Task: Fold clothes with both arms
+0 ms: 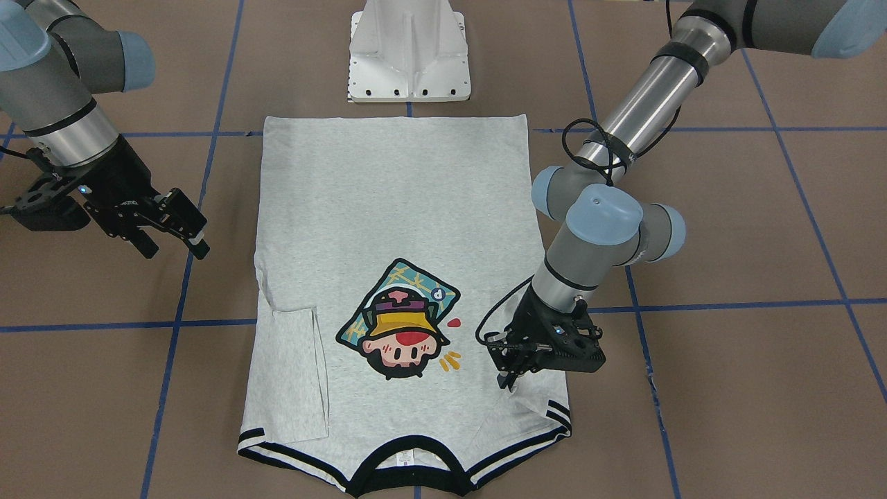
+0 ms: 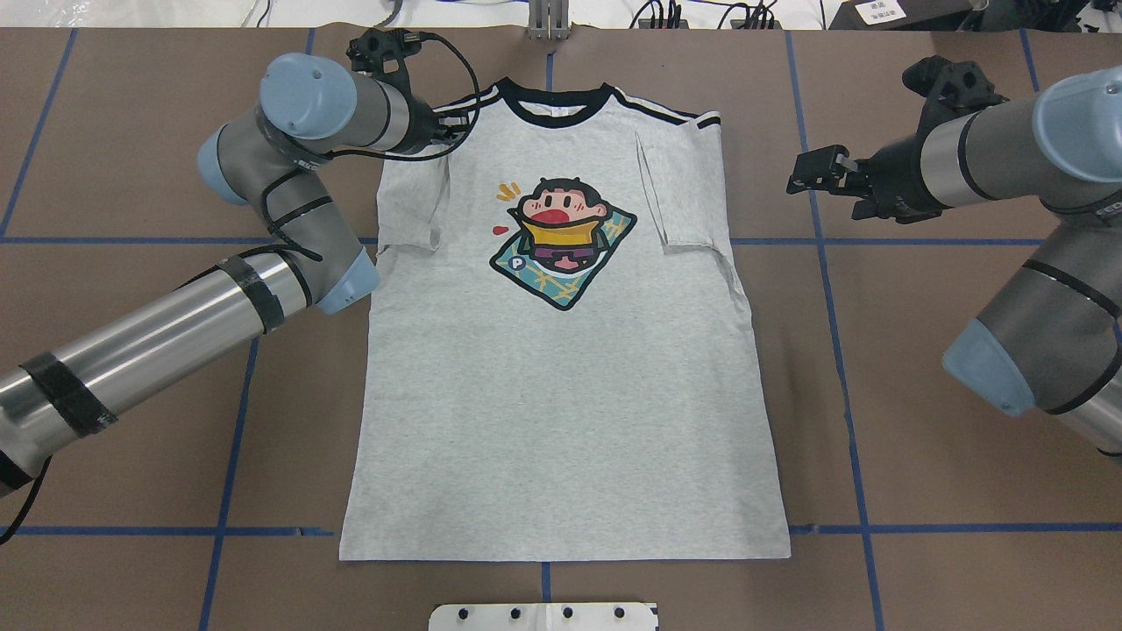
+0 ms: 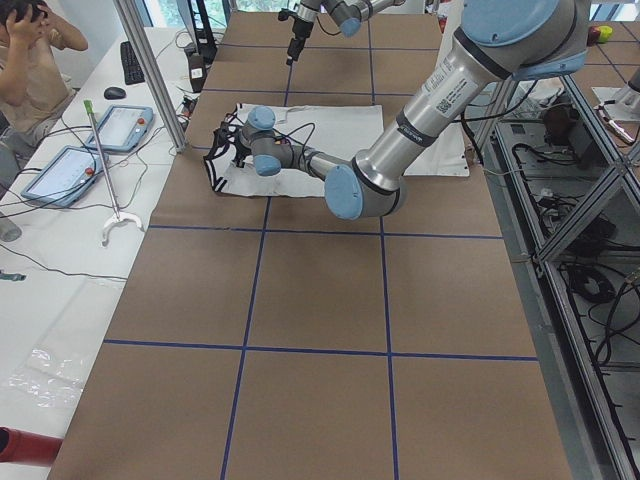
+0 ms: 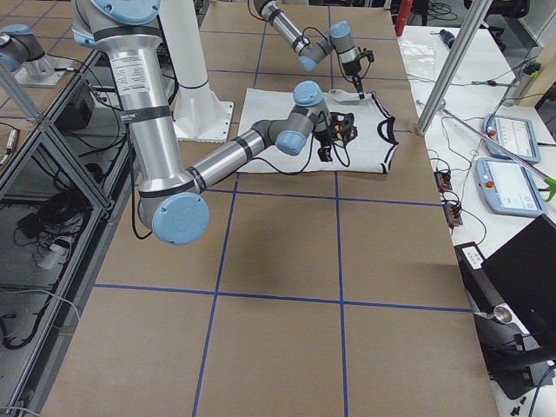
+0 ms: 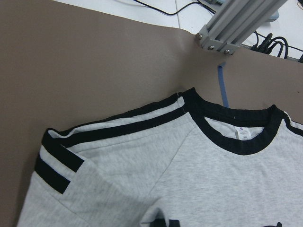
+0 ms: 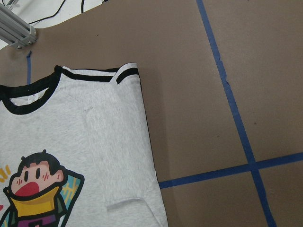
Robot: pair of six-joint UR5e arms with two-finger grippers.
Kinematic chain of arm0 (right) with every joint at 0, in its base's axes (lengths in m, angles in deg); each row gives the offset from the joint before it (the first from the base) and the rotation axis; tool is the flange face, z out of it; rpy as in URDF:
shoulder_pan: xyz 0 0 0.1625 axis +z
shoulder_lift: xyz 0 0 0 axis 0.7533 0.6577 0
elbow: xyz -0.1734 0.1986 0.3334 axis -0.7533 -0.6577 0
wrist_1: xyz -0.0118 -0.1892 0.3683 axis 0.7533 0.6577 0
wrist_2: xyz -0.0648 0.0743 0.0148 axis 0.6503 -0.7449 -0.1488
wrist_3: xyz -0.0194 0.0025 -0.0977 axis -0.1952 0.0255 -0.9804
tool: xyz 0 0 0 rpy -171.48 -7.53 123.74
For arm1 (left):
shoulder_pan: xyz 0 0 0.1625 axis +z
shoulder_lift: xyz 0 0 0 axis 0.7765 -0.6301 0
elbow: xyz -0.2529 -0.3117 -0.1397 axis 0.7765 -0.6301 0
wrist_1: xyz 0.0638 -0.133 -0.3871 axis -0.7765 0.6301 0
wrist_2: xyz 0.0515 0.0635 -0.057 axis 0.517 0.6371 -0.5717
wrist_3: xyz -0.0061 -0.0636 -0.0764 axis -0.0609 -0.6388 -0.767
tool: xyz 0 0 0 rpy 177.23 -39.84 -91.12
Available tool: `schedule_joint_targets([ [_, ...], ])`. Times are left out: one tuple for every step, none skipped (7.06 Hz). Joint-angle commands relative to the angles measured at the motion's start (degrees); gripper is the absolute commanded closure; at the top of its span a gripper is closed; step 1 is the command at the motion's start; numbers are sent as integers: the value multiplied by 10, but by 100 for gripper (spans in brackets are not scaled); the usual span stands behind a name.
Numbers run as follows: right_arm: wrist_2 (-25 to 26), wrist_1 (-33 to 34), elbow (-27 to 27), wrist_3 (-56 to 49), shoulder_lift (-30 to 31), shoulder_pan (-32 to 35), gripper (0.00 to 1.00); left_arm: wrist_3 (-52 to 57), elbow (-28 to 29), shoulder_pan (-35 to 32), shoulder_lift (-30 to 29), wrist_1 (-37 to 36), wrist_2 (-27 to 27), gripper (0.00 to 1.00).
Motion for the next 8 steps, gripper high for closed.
schedule_joint_targets([
  [0, 0, -2, 1, -5, -2, 1, 0, 19, 3, -9, 1, 18, 45],
  [4, 0, 0, 8, -9, -15, 0, -5, -15, 1, -6, 0, 12, 29],
  [7, 4, 3, 24, -17, -33, 0, -8, -63, 1, 8, -5, -16, 27],
  [24, 5, 9, 69, -17, -62, 0, -23, -137, 3, 55, -8, -55, 27],
  [62, 9, 21, 107, -13, -102, 0, -49, -235, 3, 120, -24, -88, 26],
  [79, 24, 58, 150, 12, -131, 0, -72, -319, 4, 173, -41, -111, 25],
  [106, 90, 122, 172, 41, -169, 0, -100, -377, 10, 192, -75, -115, 23],
  [189, 143, 167, 231, 62, -252, 0, -112, -402, 36, 203, -85, -110, 20],
])
